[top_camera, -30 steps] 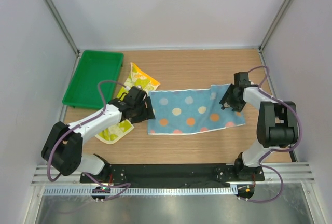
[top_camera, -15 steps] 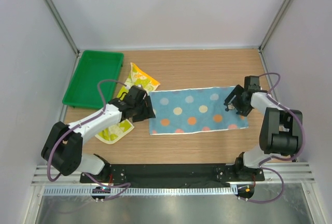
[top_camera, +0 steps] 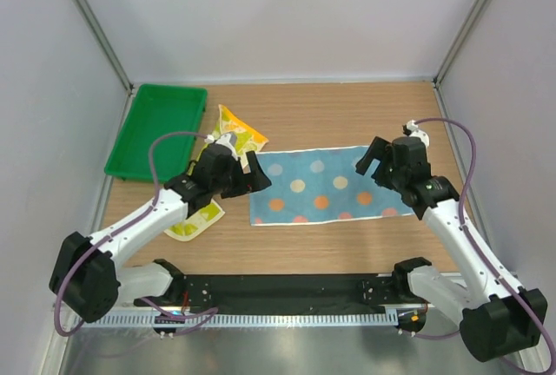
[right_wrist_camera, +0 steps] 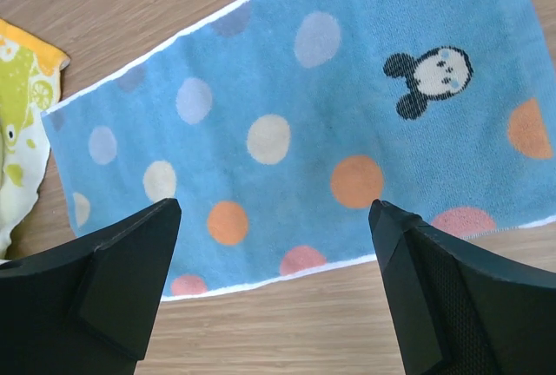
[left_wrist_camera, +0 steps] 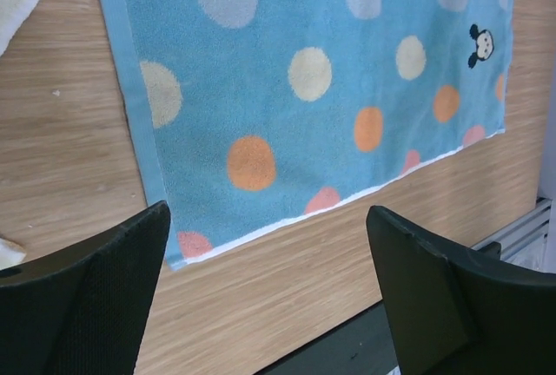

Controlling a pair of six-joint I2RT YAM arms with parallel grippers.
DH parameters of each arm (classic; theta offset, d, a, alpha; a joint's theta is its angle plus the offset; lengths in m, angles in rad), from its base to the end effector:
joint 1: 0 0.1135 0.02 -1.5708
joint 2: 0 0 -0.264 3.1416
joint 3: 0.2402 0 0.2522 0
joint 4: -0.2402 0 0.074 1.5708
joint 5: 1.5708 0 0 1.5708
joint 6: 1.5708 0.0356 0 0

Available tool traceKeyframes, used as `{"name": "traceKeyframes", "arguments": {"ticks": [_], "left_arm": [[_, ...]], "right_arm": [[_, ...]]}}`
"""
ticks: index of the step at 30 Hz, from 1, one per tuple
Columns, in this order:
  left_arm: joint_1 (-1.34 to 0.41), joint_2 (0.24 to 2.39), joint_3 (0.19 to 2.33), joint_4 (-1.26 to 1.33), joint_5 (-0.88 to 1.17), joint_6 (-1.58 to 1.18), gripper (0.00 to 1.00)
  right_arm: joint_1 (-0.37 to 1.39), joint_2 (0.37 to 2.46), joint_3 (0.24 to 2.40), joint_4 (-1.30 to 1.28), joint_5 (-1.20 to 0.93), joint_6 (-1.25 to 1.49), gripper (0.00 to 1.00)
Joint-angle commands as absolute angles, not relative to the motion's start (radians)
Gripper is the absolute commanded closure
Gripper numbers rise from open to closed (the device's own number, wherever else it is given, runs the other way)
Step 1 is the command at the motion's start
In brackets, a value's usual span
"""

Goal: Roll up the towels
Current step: Flatten the towel

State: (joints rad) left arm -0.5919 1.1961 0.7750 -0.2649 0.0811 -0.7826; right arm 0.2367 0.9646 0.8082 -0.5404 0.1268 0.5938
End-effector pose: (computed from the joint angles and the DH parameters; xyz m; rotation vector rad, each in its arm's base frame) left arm 0.2110 -0.1453 0.2445 -0.1817 2.3817 -0.7926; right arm 0.2001 0.0436 0.2814 0.4709 2.2290 0.2968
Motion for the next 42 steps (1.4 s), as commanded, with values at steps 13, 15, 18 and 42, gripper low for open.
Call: {"name": "traceKeyframes", "arguments": {"ticks": [13, 15, 18, 42], "left_arm": [[-0.798, 1.307, 0.759, -0.359, -0.144, -0.971, 0.36], [-0.81, 1.331, 0.75, -0.37, -0.176, -0.992, 0.39], [-0.81, 1.367, 0.733, -0.382, -0.204, -1.035, 0.42], [-0.811, 1.44, 0.667, -0.31, -0.23, -1.089, 0.9]], "right_arm": [[0.238, 0.841, 0.795, -0.706, 0.081, 0.595, 0.0], [0.238, 0.845, 0.796, -0.71, 0.068, 0.609, 0.0], [0.238, 0.851, 0.79, -0.732, 0.072, 0.621, 0.0], [-0.303, 1.068, 0.726, -0.698, -0.129, 0.591, 0.04]]}}
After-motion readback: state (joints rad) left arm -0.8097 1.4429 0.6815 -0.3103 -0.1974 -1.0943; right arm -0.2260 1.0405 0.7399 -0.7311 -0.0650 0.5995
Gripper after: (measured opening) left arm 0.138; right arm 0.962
